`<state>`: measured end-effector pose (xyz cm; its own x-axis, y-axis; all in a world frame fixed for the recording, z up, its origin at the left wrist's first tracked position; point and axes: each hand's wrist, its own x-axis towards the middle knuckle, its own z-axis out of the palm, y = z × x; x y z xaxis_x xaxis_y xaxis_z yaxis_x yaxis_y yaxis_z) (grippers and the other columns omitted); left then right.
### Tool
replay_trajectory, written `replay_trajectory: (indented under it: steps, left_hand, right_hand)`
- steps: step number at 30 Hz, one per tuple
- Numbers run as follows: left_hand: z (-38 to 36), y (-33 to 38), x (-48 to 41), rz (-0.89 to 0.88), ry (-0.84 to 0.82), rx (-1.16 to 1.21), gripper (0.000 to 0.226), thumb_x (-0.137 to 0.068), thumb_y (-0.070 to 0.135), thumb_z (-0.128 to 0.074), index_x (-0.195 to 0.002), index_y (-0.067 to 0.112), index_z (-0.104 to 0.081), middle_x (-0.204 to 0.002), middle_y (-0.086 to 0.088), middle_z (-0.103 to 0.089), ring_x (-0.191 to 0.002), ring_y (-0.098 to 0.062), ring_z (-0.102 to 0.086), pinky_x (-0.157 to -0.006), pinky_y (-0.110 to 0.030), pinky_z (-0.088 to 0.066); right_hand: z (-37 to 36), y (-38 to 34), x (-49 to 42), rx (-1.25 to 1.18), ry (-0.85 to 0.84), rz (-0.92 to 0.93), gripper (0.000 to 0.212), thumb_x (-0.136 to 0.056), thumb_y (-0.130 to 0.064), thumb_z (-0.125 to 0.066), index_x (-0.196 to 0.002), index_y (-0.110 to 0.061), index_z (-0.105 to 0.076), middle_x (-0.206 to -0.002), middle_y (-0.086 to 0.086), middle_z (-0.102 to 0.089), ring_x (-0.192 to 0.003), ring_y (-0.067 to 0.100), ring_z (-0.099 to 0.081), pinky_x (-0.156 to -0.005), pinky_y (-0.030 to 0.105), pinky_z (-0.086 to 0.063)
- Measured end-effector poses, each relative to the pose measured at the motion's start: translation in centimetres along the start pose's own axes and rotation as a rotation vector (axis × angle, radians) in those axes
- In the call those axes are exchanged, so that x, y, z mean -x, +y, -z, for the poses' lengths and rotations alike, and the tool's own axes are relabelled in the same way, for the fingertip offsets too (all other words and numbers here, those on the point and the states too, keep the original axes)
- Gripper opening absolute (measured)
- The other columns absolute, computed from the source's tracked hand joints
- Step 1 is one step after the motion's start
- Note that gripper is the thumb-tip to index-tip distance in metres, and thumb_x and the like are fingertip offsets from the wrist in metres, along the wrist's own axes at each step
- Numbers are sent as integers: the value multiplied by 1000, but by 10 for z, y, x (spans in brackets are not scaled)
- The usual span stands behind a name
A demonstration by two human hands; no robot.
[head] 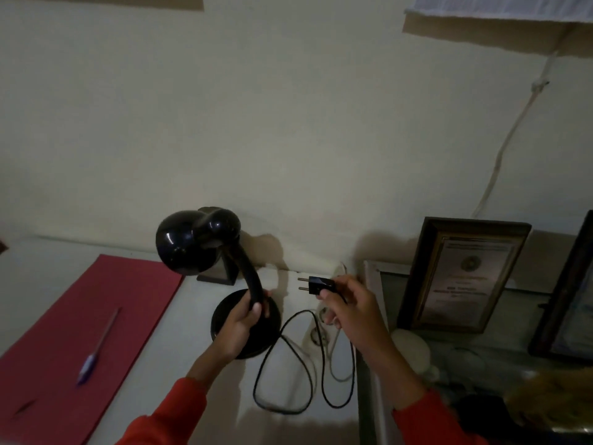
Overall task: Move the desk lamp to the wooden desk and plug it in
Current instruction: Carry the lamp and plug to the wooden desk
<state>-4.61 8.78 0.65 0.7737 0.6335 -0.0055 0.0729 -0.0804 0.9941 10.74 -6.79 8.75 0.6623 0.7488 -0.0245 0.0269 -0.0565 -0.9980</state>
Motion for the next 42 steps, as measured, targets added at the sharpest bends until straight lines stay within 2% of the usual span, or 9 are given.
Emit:
replay_trajectory:
  steps: [4, 8, 11, 17, 22, 26, 29, 34, 42]
  left_hand:
    - [10, -2, 34, -22, 117, 19, 23, -91, 30, -51, -107, 14, -58, -72, -3, -54, -72, -13, -55, -71, -16, -47]
    - [27, -8, 59, -7, 222, -45, 21, -83, 31, -56, -101, 22, -60, -64, 0, -55, -64, -11, -57, -66, -21, -50]
    - [41, -14, 75, -16, 289, -71, 10, -89, 18, -61, -99, 21, -61, -62, -1, -55, -59, -12, -58, -61, -18, -50]
    - [63, -27, 114, 21, 479, -117, 17, -86, 8, -65, -94, 22, -61, -61, 4, -65, -55, -6, -63, -57, -16, -51]
    - [56, -19, 127, -20, 648, -83, 11, -84, 17, -69, -92, 21, -64, -83, -6, -72, -78, -15, -70, -73, -28, -55]
    - [45, -10, 121, -133, 616, 62, 32, -86, 47, -45, -86, 21, -65, -64, -2, -61, -64, -19, -60, -67, -34, -49]
    - [44, -18, 118, -157, 620, 59, 47, -90, 53, -33, -72, 23, -64, -57, -3, -59, -59, -18, -55, -66, -32, -46]
    - [50, -33, 116, -34, 618, 104, 54, -87, 60, -32, -62, 24, -64, -55, -2, -60, -59, -22, -56, -74, -51, -47]
    - [48, -16, 115, -30, 654, 110, 57, -95, 49, -31, -50, 21, -50, -39, 5, -45, -36, -7, -38, -42, -23, -32]
  right_hand:
    - [-11, 3, 4, 28, -32, -1, 8, -85, -11, -63, -93, -11, -62, -95, 17, -69, -45, 7, -58, -43, 14, -43]
    - [-23, 4, 11, 45, -40, 12, 6, -84, -11, -64, -86, -17, -65, -88, 8, -73, -45, 7, -59, -42, 14, -42]
    - [-32, 4, 19, 37, -55, 11, 12, -84, -12, -63, -80, -23, -65, -87, 4, -74, -46, 9, -58, -42, 14, -41]
    - [-53, 9, 43, 45, -76, -30, 15, -83, -10, -64, -78, -24, -65, -84, 0, -75, -46, 8, -59, -41, 15, -41]
    - [-65, 12, 62, 73, -106, -55, 14, -84, -10, -63, -80, -24, -65, -87, 2, -74, -47, 8, -58, -42, 16, -41]
    - [-69, 14, 75, 93, -107, -40, 19, -84, -12, -63, -80, -31, -66, -85, 1, -75, -50, 10, -59, -44, 17, -43]
    - [-67, 20, 86, 106, -112, -59, 15, -84, -15, -63, -85, -29, -66, -87, 1, -74, -53, 10, -59, -48, 20, -43]
    - [-62, 32, 101, 88, -97, -107, 14, -84, -14, -64, -93, -25, -67, -87, 1, -75, -52, 9, -59, -47, 20, -43]
    - [-59, 31, 107, 80, -70, -109, 13, -84, -14, -63, -94, -22, -67, -86, 1, -75, -50, 8, -58, -46, 21, -42]
